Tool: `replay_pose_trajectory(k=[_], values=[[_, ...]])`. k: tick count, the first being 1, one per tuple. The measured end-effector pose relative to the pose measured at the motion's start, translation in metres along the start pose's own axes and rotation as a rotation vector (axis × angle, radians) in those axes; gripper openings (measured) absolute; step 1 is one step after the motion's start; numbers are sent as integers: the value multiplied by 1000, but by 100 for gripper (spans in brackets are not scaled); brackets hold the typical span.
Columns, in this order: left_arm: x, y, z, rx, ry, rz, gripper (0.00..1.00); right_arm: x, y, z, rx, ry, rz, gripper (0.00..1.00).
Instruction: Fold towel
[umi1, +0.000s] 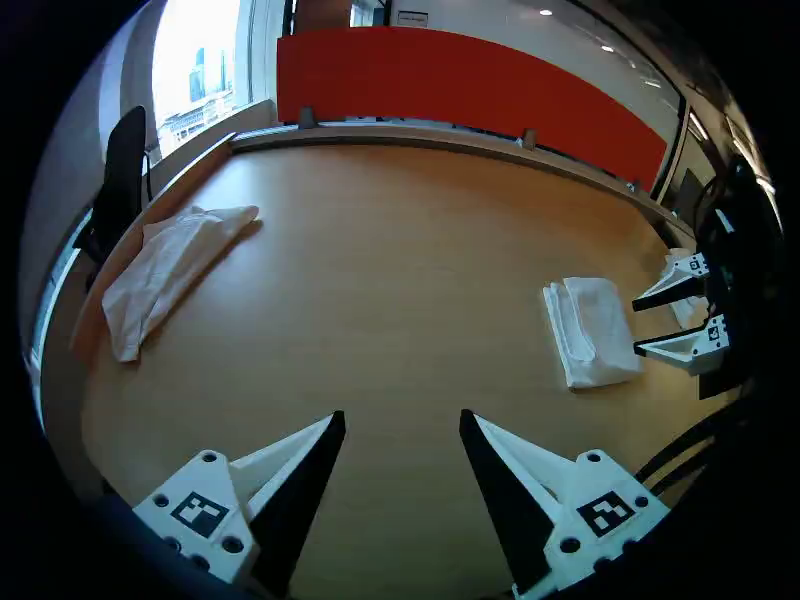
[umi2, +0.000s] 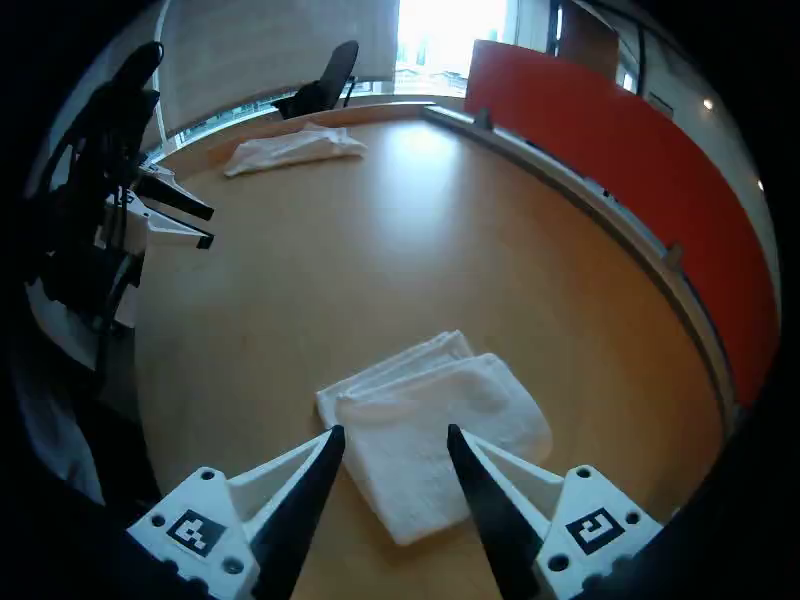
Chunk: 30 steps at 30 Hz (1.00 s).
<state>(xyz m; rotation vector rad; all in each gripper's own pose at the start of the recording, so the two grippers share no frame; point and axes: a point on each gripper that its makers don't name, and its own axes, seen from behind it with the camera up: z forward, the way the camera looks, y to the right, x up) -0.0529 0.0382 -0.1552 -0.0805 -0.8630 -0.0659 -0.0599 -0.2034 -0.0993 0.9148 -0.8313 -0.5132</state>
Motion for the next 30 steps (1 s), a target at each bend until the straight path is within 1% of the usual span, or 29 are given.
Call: replay_pose_trajectory(k=[1,3,14,24,30], values=[[0,0,0,-1,0,1,85,-1,0,0,0,-2,1,90],[1,1,0,-2,1,2,84,-4,-1,0,0,-6,4,92],[0,2,-1,-5,-1,4,84,-19,2,-3,-19,-15,38,92],[-1,3,-1,-6,-2,4,84,-53,8,-6,-42,-60,73,92],[-2,5,-1,-8,-4,4,85,-72,7,-8,-48,-91,76,92]])
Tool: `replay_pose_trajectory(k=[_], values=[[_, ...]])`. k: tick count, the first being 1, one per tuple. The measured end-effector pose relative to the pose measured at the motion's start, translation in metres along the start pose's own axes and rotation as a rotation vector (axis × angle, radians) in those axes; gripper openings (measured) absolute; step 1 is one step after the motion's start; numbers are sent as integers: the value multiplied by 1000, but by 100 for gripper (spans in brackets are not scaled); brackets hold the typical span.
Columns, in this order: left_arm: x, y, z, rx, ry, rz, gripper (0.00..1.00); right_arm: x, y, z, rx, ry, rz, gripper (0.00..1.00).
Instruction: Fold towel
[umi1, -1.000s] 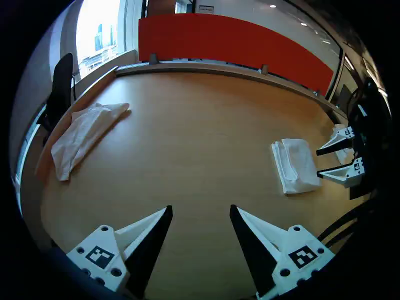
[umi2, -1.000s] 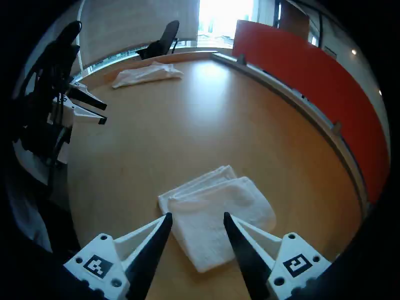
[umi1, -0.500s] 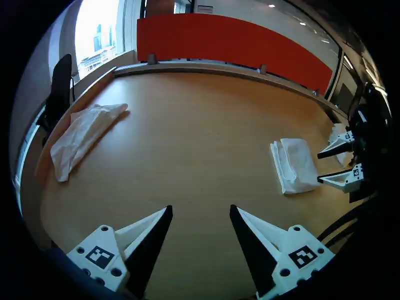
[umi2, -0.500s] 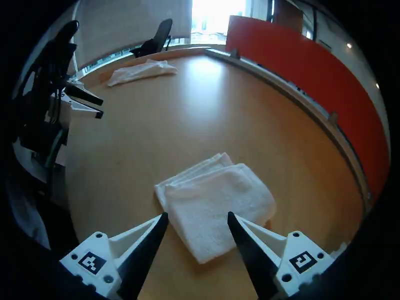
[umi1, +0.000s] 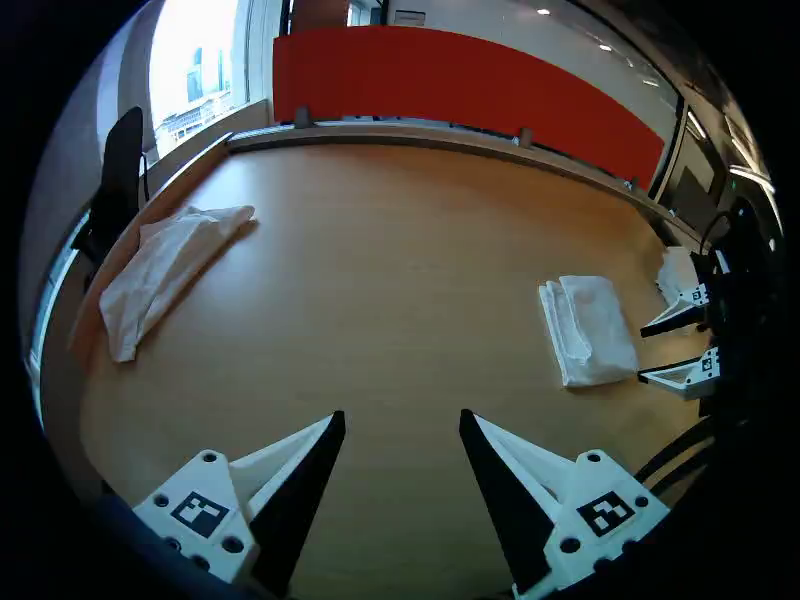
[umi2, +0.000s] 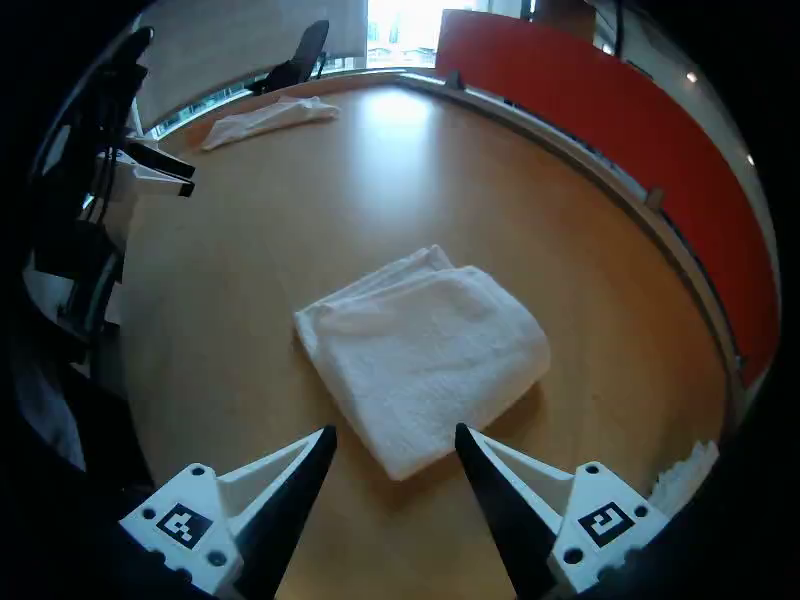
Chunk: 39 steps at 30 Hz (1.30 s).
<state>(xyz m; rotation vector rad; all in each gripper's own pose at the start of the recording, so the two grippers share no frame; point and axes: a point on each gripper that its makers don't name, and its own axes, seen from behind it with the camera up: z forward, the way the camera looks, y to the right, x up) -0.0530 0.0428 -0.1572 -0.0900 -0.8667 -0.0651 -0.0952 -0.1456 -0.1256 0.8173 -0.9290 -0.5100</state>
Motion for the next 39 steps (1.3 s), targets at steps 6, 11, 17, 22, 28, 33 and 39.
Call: replay_pose_trajectory(k=[6,11,17,22,28,33,39], values=[[-1,2,0,-2,-2,5,84,-12,-1,1,-5,-18,8,91],[-3,3,0,-3,-3,4,85,-25,-1,3,-6,-39,29,88],[-5,4,0,-7,-5,-1,85,-35,-4,3,-2,-57,44,74],[-5,4,-1,-8,-5,-2,84,-38,-5,6,0,-64,63,57],[-5,5,-2,-9,-5,0,84,-39,-2,9,-13,-64,90,45],[-6,4,-2,-9,-4,-3,84,-41,-2,11,-12,-65,95,43],[-6,5,-3,-10,-4,-1,84,-41,-2,15,-13,-67,102,23]])
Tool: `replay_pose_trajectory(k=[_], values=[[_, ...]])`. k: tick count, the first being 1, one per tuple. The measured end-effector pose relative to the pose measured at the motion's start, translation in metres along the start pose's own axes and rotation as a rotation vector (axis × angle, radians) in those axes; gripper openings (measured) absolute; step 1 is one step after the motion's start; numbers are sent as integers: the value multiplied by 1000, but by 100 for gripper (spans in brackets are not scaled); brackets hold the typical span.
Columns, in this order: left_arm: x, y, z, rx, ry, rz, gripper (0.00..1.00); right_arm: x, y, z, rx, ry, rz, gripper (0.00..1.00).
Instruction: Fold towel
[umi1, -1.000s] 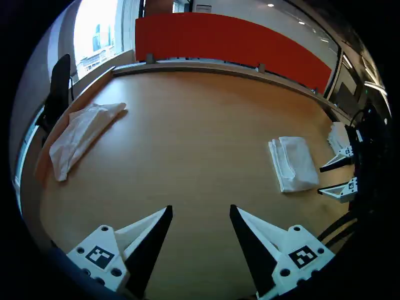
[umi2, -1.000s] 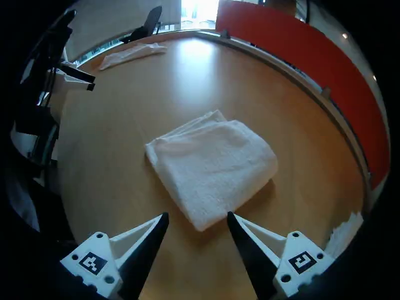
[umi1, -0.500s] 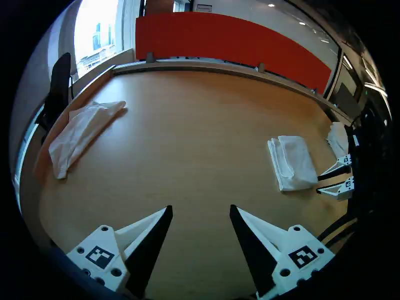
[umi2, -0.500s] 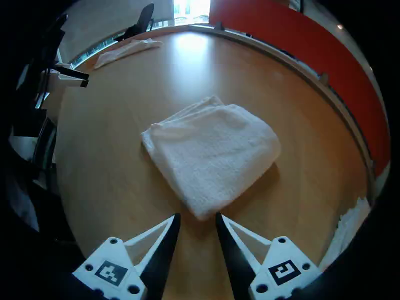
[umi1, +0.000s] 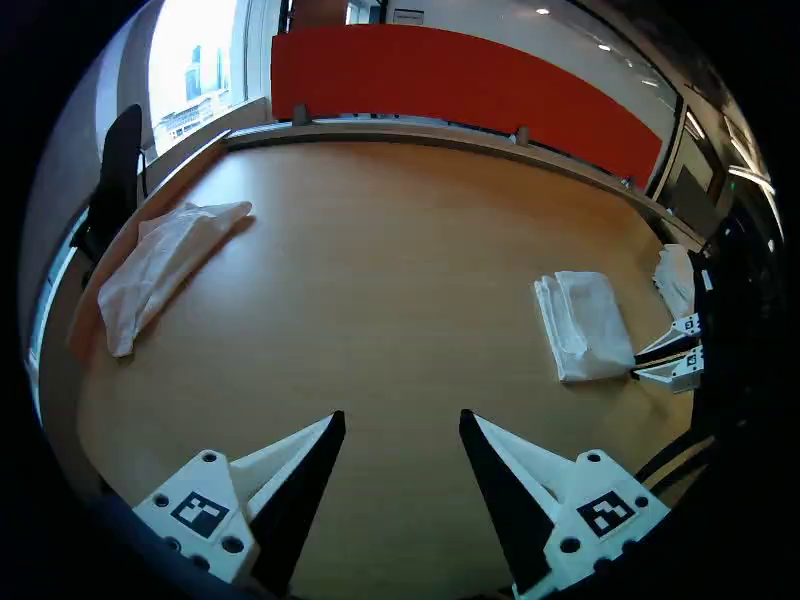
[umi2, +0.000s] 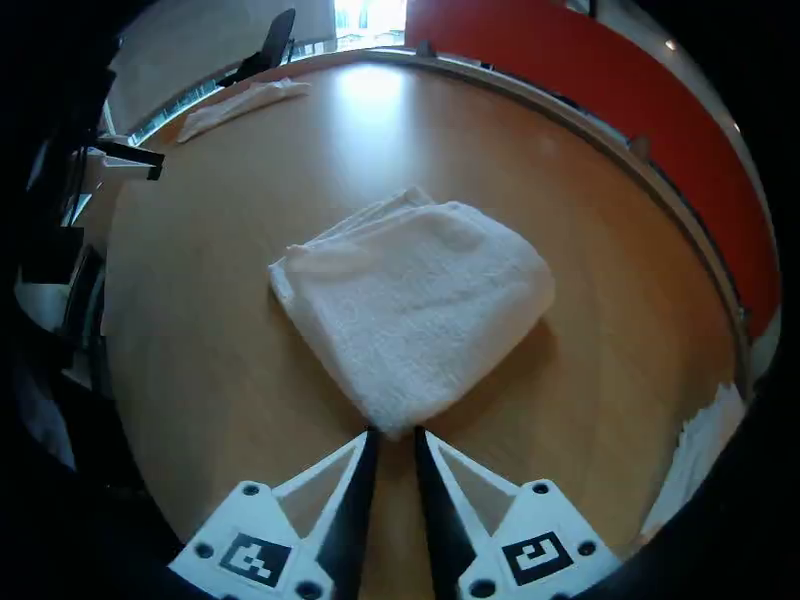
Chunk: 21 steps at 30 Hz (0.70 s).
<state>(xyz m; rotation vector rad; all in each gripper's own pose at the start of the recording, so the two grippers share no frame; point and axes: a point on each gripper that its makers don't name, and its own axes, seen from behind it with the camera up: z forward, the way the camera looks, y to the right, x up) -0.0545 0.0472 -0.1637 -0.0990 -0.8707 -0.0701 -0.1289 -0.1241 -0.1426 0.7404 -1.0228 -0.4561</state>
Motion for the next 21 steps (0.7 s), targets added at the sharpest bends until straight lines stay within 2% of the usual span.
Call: replay_pose_trajectory(k=[6,15,21], values=[[-1,0,0,0,-1,3,84,-1,0,3,0,-6,3,5],[1,-1,1,-3,1,7,85,3,3,2,-11,9,12,5],[2,0,1,-9,3,11,85,14,8,-10,-31,28,-6,5]])
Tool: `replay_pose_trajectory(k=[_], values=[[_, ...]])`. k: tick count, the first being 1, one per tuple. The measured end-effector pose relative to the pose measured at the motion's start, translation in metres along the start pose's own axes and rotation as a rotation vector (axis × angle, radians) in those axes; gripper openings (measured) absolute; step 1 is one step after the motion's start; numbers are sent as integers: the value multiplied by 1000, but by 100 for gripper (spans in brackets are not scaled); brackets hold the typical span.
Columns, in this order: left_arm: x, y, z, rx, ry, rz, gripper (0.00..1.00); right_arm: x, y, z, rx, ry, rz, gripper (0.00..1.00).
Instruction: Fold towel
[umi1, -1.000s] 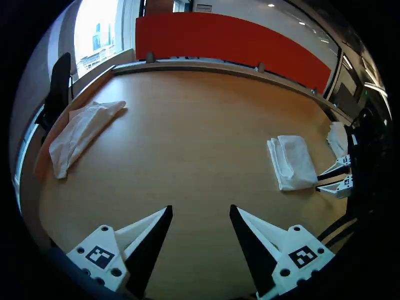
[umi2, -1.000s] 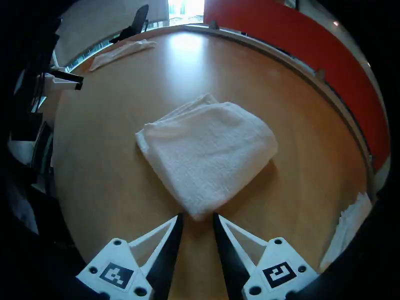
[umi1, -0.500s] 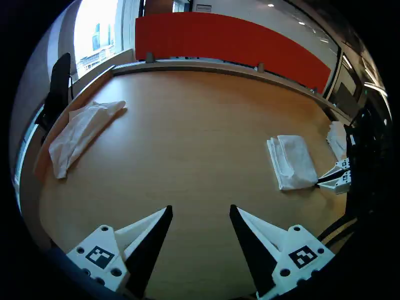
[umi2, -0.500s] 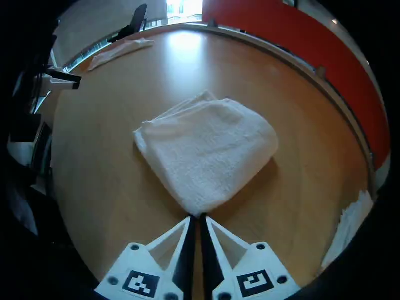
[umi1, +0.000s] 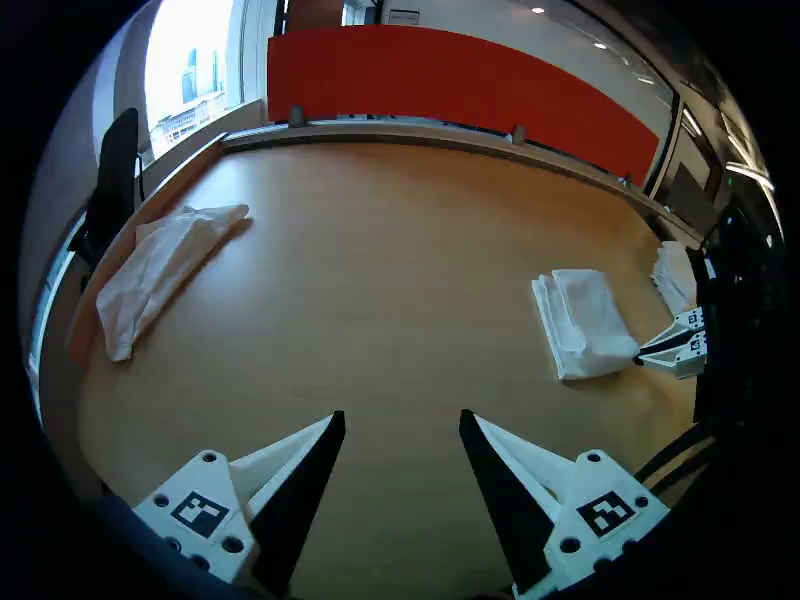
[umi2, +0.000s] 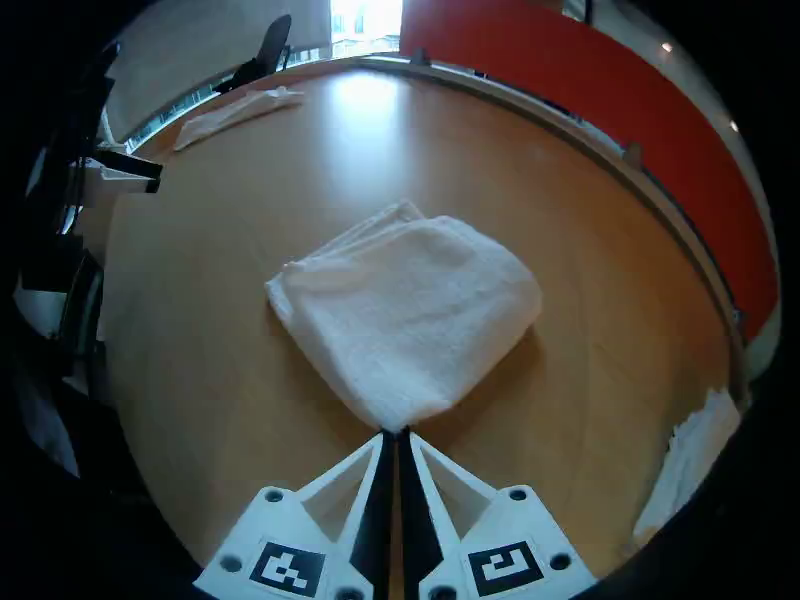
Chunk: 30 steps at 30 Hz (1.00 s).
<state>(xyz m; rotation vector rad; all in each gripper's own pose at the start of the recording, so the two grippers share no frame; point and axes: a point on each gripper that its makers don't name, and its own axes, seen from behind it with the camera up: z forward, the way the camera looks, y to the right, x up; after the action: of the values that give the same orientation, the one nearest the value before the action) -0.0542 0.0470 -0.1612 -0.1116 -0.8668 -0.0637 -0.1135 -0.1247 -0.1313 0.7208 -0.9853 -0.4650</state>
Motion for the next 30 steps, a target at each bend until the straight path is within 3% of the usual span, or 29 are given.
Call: replay_pose_trajectory(k=[5,21,30], values=[[2,1,1,-7,7,-1,84,22,7,-15,-23,24,-36,5],[21,0,-3,-21,59,-9,84,135,36,-62,-101,150,-141,5],[31,-2,-9,-25,87,-9,84,177,55,-96,-145,205,-171,5]])
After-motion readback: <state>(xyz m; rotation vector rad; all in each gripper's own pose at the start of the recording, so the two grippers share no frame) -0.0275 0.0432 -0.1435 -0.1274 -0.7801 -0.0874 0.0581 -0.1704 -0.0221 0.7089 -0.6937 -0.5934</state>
